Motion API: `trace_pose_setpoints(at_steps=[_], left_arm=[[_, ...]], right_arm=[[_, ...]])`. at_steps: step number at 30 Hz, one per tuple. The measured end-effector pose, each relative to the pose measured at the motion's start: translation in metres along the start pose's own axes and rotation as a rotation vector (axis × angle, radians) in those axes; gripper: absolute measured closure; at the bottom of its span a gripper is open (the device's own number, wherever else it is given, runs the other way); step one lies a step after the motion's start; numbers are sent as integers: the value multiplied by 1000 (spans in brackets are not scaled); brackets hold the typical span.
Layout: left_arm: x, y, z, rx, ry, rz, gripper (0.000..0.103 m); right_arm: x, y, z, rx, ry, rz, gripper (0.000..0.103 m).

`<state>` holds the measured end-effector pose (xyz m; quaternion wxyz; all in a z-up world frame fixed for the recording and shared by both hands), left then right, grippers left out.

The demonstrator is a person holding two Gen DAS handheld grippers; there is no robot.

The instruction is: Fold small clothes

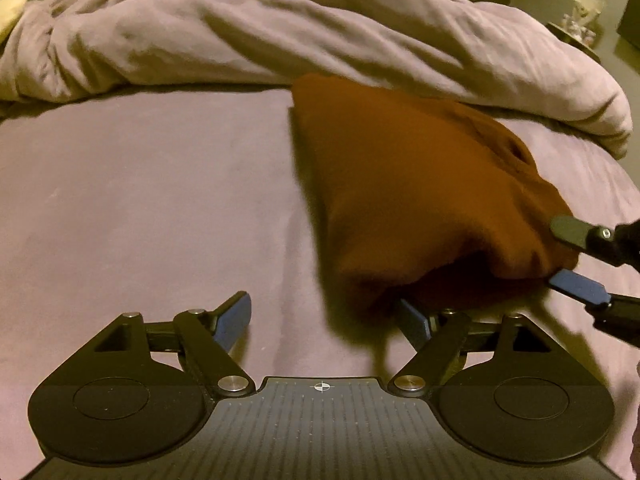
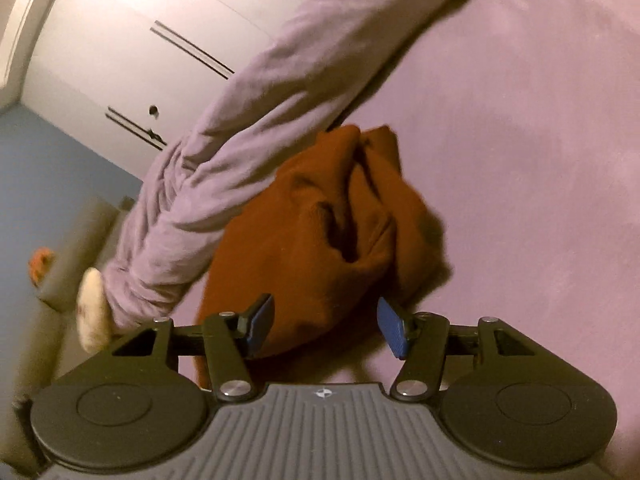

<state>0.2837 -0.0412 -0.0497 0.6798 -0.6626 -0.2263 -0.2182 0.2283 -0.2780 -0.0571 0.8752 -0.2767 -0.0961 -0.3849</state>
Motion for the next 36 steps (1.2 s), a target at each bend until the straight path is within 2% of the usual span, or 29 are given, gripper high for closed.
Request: trace_pose_setpoints(at_steps=[4,6,7,8,10,14,16,18,21,22,25,27,30,33,36], left_arm=[[5,5,-6,22,-27,-11,25],[5,8,-3,20,-42,4,27],[6,8,-1,10,-51,6,29],[7,8,1,9,-54,7,29],[8,8,5,8,-62,8,30],[7,10,11,-9,-105,31,31],[6,14,13,-9,-103,37,31],[4,16,18,-17,-117,53,30],[0,11,30,-37,-137,63,24],[0,9,34,-24,-131,57,23],[-1,-6,51,111,-101,-20,25],[3,-15,63,145,-110,-68,24],[15,-21,66,71,-158,-82,23],[24,-20,48,-3,-148,-92,20],[25,-10,22,0,-84,-107,18]], right_arm=[[7,18,1,19,32,-12,57],[9,25,-4,-6,35,-12,71],[10,26,-4,-12,28,-12,83],[10,24,-2,-21,2,-18,88],[10,17,10,-54,-126,-51,90],[-1,10,43,-178,-446,-126,92],[-8,17,43,-248,-545,-106,92],[-11,26,27,-298,-546,-48,92],[-11,22,20,-290,-564,-26,88],[-9,18,24,-293,-563,-26,84],[-2,0,26,-322,-537,-60,65],[1,-11,25,-341,-529,-91,61],[3,-16,35,-357,-560,-124,61],[1,-11,55,-374,-648,-159,61],[0,-1,68,-355,-701,-150,61]])
Point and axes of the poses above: each gripper's, at about its wrist camera, not at the fingertips, and y roughly the way its jaws point, z to its left, x to its top, the point moved 1 cm from there along y, roughly the way its jaws point, and after that the axes turned 9 degrees about x, right-handed, at the moved point
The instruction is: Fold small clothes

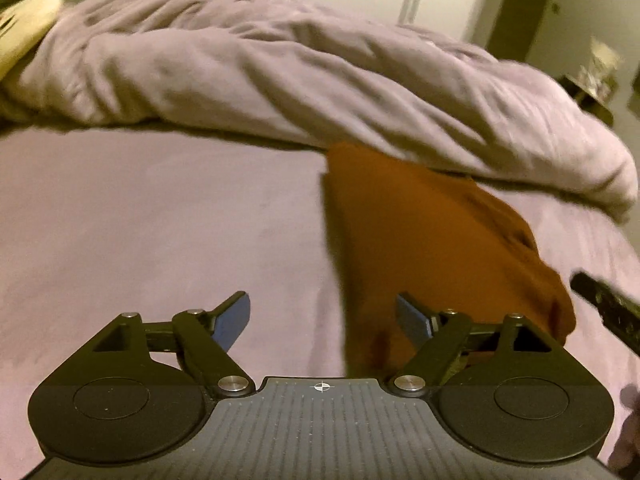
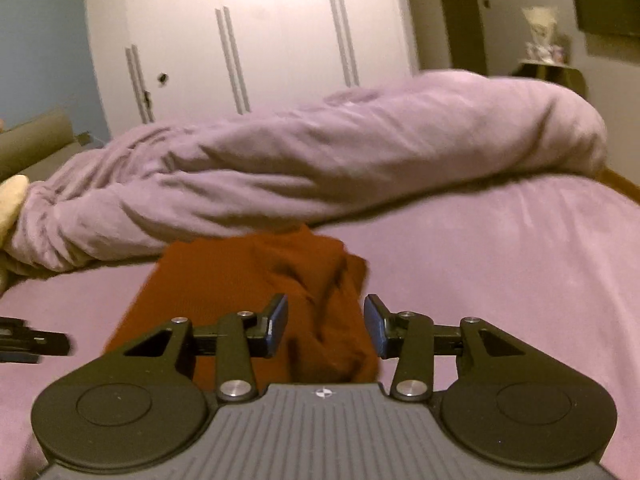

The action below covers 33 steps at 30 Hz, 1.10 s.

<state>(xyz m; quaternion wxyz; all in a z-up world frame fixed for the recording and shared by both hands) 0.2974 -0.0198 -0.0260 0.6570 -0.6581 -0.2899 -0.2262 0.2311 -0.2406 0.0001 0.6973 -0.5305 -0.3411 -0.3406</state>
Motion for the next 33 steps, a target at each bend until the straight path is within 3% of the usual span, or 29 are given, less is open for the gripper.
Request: trace_pose_setpoints(at_steps=[2,6,10,13,20,27,29,33], left_arm=[[-5,10,-12,11,40,13,18],[-10,23,-11,44,46,30,8],[-11,35,-3,43,35,70,7],[-14,35,-5,68,72,43,5],[-4,16,7,109,40,18,13],[24,18,-5,4,-49,39,12],[33,22,-13,-35,-76,11,7],[47,47,-33,-29,-84,24,7]], right_arm=[[1,8,10,-2,-82,14,63],[-9,34,16,-17,-181,90,67],[-26,53,5,-23,-196,152,69],[-32,59,10,-32,-249,150,69],[-14,41,11,-28,-179,130,67],[8,44,26,7,-176,92,67],[14,55,33,25,-196,92,67],[27,85,43,36,-183,103,67]])
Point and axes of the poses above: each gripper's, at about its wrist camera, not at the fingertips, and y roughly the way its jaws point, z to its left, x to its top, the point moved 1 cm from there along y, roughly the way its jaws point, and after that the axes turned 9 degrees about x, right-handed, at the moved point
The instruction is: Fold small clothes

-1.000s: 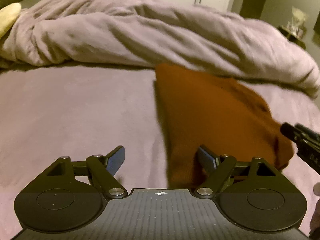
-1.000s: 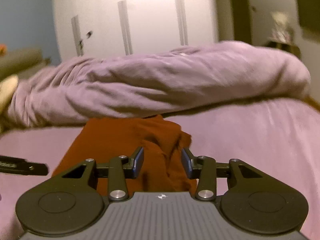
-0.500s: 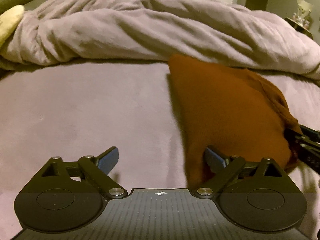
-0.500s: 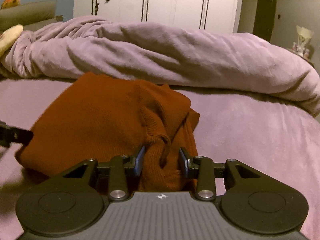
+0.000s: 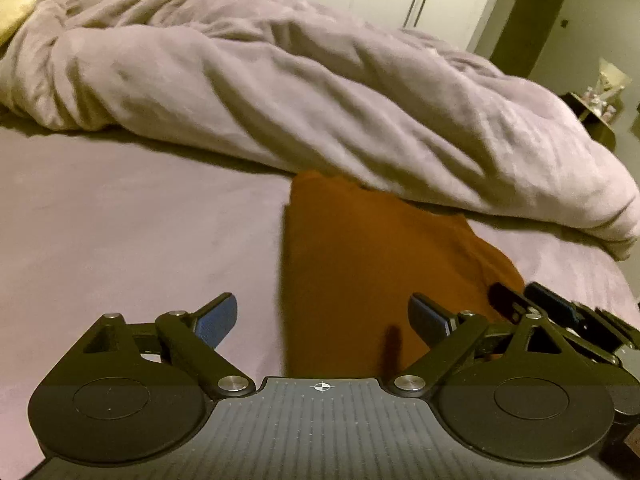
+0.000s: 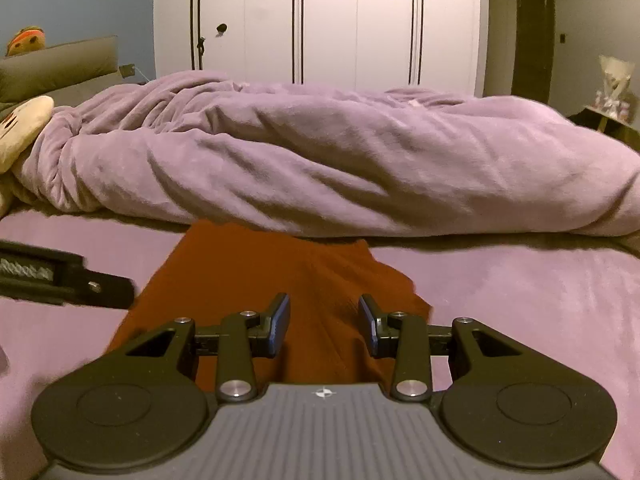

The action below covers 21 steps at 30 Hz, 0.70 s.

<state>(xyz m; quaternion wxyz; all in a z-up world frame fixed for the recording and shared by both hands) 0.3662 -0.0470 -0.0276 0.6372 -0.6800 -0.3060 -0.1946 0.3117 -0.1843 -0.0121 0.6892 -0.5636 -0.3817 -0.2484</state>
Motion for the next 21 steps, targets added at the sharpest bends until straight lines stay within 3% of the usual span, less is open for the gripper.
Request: trace_pose_setpoints(at_steps=[6,8,16,21], left_arm=[[0,38,-9,81,53,47,1],[-4,46,-11,96,73,47,0],[-10,57,-14,100,77,25,0],[-6,33,-9,96,71,38,0]], right_arm=[[-2,51,-8,-97,-91,96,67],[-7,62,-12,-111,-130,130,54],[-16,69,-21,-101,-133,104,49],[-11,52,-23,-73,-71,85,48]])
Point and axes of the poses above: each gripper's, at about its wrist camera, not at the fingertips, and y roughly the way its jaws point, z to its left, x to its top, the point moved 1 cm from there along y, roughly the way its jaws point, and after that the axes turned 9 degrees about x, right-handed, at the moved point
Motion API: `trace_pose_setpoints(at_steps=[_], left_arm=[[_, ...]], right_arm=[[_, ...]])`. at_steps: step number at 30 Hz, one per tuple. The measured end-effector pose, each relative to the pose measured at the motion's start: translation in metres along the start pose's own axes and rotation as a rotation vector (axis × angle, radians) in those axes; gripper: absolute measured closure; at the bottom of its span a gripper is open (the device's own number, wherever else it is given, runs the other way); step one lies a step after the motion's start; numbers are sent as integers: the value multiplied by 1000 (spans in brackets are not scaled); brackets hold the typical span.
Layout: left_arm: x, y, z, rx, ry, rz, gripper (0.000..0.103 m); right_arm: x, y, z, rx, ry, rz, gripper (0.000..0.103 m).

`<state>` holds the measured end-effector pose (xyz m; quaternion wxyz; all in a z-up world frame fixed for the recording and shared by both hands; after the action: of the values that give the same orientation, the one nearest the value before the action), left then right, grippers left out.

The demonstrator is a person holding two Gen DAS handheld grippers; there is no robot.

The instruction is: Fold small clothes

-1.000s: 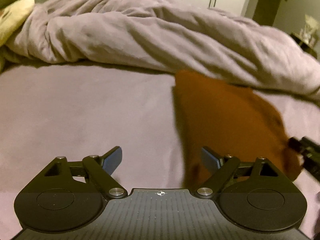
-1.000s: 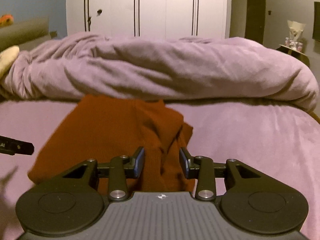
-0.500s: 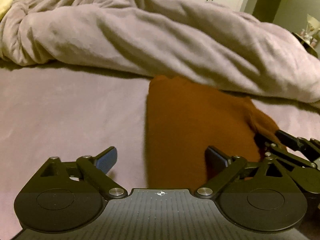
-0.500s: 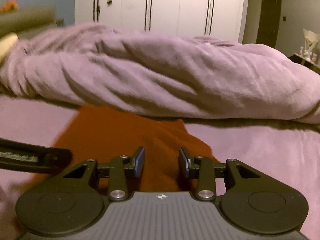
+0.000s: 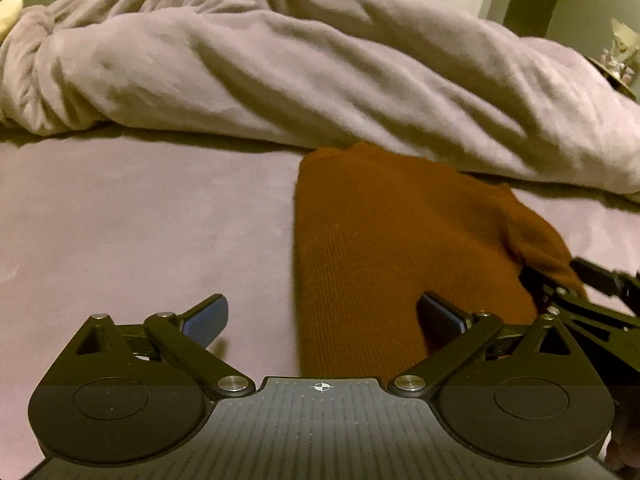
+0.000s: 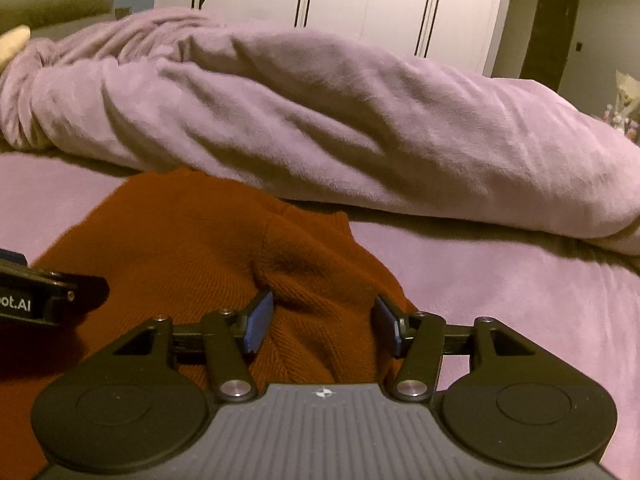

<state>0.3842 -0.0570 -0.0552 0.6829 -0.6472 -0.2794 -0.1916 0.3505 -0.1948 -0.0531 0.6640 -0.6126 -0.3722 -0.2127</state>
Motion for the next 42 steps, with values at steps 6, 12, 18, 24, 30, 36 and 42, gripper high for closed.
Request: trace_pose_setpoints(at_steps=[6,12,18,24,30,36,42], left_arm=[[-17,-21,18,-73,-35,36,0],[-30,-4,26,-144,-117,101,0],[-18,1,48,-240,-195,163,0],[-8,21,49,-340,-229,216,5],[6,43,41,-396,-234,247,14],[11,50,40,-433,-273,240,36],[12,38,47,-439,-312,229,57]], right_arm=[[-22,-45,-7,56,107,0,48],[-46,-41,-28,109,231,7,41],[-50,-29,-63,231,450,27,27],[-57,-6,-95,408,652,80,24],[-48,14,-99,477,674,92,28],[-49,34,-103,560,777,82,43],[-45,32,-95,579,784,72,54]])
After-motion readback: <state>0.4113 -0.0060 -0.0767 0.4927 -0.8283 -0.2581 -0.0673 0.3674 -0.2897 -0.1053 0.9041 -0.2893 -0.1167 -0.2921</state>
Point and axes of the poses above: each gripper's, at about its wrist camera, not at the fingertips, and y roughly the way its jaws point, z to its left, x to its top, the point moved 1 cm from there along y, roughly the way its jaws point, and after that the axes turned 9 degrees about x, right-handed, at the moved point
